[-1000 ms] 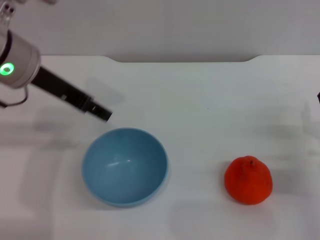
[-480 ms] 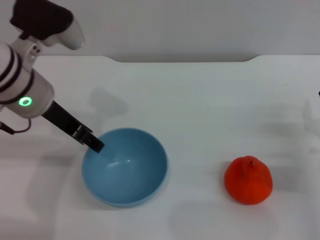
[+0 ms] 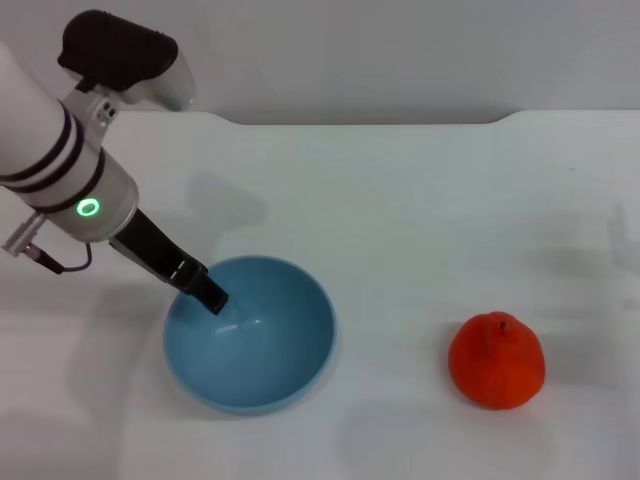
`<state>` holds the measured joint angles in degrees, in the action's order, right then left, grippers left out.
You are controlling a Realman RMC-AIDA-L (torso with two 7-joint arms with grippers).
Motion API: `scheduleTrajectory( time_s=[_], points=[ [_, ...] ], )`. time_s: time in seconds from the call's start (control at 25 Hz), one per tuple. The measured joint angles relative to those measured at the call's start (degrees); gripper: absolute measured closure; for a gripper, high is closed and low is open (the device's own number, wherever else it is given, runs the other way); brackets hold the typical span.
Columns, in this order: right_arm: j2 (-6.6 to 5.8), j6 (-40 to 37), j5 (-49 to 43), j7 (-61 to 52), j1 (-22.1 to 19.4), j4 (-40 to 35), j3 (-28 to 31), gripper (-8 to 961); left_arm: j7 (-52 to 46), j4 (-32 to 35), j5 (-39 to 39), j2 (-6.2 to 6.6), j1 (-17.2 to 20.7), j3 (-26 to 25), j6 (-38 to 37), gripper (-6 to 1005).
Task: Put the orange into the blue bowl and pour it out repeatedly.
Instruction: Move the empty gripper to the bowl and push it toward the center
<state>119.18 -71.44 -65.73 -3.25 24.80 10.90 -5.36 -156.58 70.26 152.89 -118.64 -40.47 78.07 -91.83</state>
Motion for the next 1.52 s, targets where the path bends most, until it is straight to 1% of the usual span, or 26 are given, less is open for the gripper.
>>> scheduleTrajectory(
  time_s=[0.36, 0.56, 0.8, 1.0, 1.12, 1.36, 1.52],
  points=[
    [-0.03, 0.0, -0.06, 0.0, -0.09, -0.01, 0.0, 424, 0.4, -7.11, -2.28, -0.01, -0.8, 0.12, 2.76, 203],
    [-0.06, 0.0, -0.21, 0.0, -0.11, -0.01, -0.14, 424, 0.95, -7.67, -4.35, 0.09, -0.45, 0.59, 2.98, 204],
    [-0.09, -0.01, -0.28, 0.0, -0.1, 0.0, -0.33, 425, 1.0, -7.97, -4.75, 0.24, -0.3, 0.63, 3.16, 323],
    [-0.09, -0.01, -0.36, 0.0, -0.1, 0.0, -0.36, 425, 1.07, -7.59, -4.89, 0.24, -0.4, 0.74, 2.79, 546],
    [-0.09, -0.02, -0.36, 0.0, -0.1, 0.0, -0.36, 425, 1.1, -7.53, -4.75, 0.22, -0.58, 0.76, 2.93, 761],
    [-0.09, -0.62, -0.46, 0.0, -0.1, 0.23, -0.36, 424, 1.11, -6.89, -4.53, 0.42, -0.25, 0.61, 4.66, 979],
    [-0.09, -0.63, -0.46, 0.0, 0.45, 0.41, -0.5, 424, 1.11, -6.89, -4.39, 0.43, -0.31, 0.74, 4.69, 987]
  ],
)
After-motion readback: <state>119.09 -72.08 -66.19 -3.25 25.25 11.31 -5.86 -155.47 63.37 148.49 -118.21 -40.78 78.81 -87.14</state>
